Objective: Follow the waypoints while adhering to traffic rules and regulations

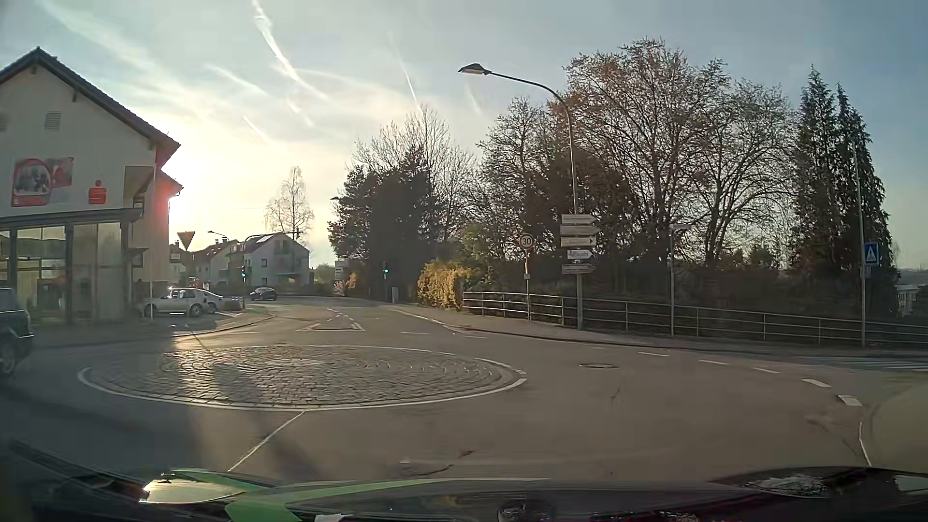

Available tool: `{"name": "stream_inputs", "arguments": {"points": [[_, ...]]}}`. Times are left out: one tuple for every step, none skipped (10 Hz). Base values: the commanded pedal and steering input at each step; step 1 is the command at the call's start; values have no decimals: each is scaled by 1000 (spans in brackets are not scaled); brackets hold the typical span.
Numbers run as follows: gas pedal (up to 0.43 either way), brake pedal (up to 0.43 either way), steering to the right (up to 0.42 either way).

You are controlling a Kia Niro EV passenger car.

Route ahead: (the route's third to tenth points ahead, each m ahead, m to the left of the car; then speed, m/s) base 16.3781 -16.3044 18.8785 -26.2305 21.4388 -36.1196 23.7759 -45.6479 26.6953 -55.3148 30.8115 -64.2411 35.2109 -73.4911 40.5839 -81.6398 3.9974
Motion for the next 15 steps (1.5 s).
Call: {"name": "stream_inputs", "arguments": {"points": [[0,0,180],[0,0,196],[0,0,201],[0,0,214],[0,0,230],[0,0,248],[0,0,275],[0,0,305],[0,0,331],[28,0,370],[47,0,393],[47,0,407],[47,0,428],[47,0,449],[47,0,464]]}}
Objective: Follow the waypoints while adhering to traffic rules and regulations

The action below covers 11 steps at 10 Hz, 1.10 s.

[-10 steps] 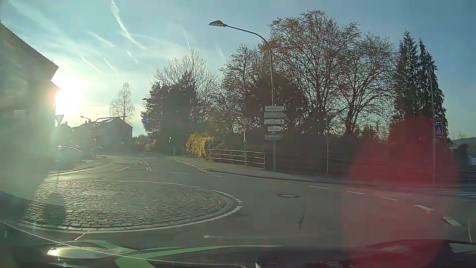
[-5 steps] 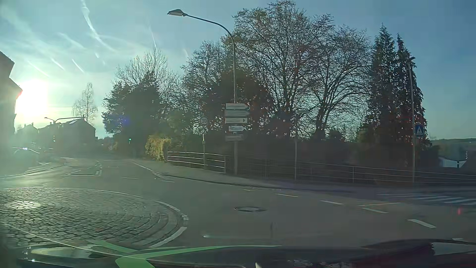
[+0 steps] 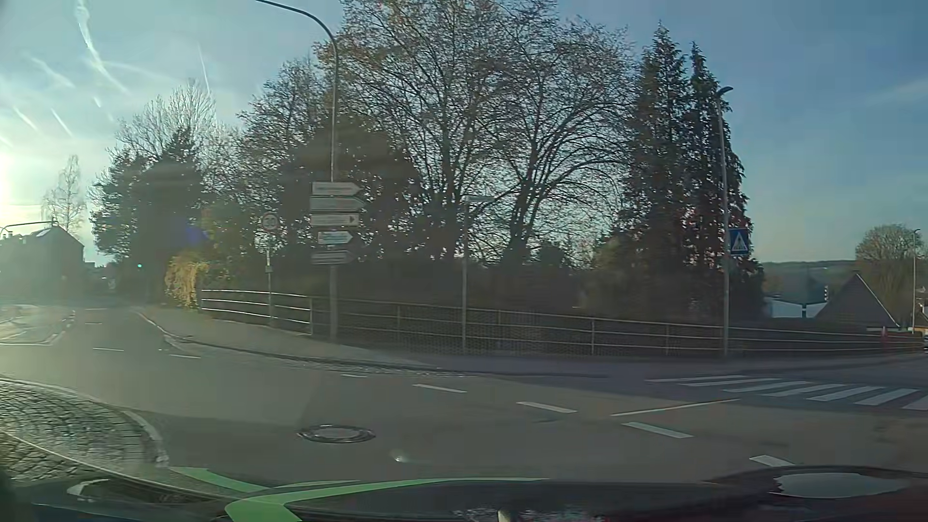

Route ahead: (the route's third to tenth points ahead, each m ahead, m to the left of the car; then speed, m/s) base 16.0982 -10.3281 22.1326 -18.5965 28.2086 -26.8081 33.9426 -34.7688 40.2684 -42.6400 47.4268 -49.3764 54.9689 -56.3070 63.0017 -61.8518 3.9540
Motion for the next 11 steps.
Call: {"name": "stream_inputs", "arguments": {"points": [[47,0,473],[47,0,476],[39,0,475],[39,0,471],[39,0,470],[28,0,470],[28,0,469],[28,0,464],[28,0,450],[28,0,438],[39,0,430]]}}
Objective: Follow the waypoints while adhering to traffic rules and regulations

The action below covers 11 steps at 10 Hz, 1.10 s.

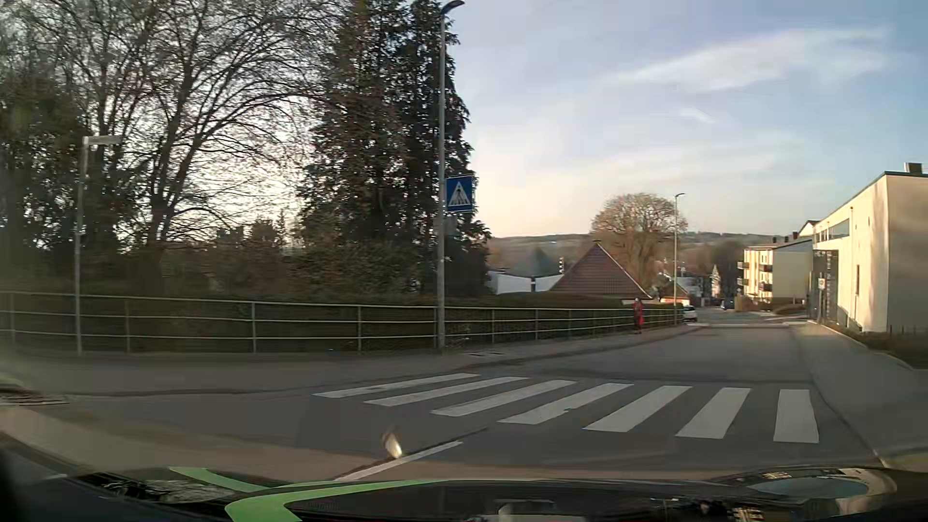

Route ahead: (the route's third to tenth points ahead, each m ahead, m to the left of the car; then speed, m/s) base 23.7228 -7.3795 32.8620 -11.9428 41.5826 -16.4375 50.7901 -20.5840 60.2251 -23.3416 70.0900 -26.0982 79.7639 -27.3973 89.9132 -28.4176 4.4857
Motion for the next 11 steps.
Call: {"name": "stream_inputs", "arguments": {"points": [[39,0,423],[39,0,407],[39,0,389],[39,0,365],[39,0,344],[59,0,326],[67,0,299],[67,0,268],[67,0,241],[67,0,213],[67,0,180]]}}
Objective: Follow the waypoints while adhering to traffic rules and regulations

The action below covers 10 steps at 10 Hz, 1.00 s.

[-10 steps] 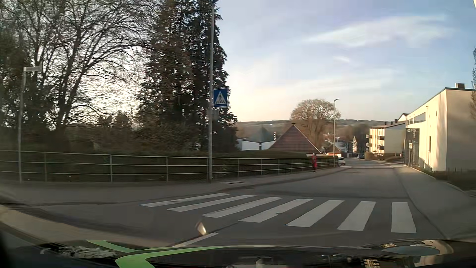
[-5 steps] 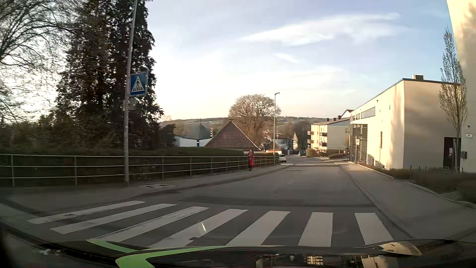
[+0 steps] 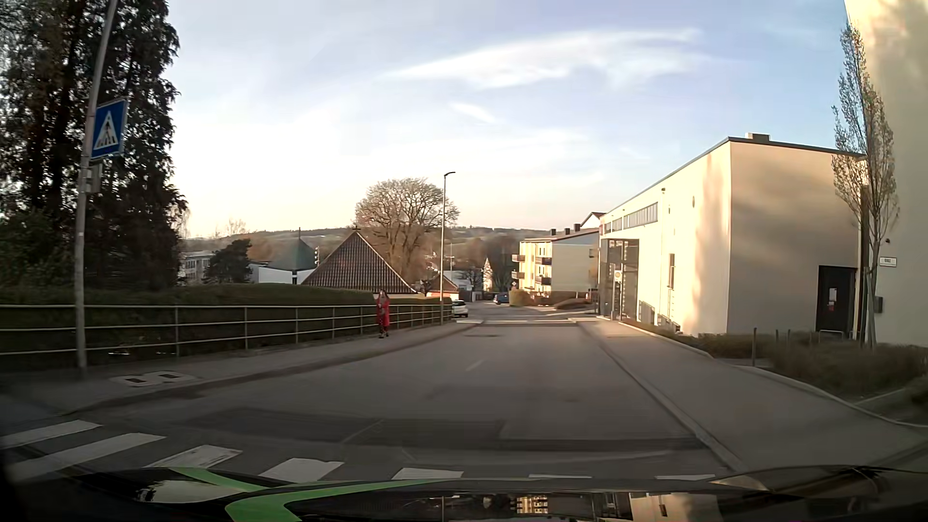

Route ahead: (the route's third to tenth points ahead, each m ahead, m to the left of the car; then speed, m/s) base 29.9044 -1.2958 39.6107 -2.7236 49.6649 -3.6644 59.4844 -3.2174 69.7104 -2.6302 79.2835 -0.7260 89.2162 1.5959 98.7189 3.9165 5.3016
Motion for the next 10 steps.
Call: {"name": "stream_inputs", "arguments": {"points": [[67,0,144],[67,0,125],[67,0,103],[67,0,86],[67,0,79],[67,0,71],[67,0,62],[59,0,49],[59,0,40],[39,0,29]]}}
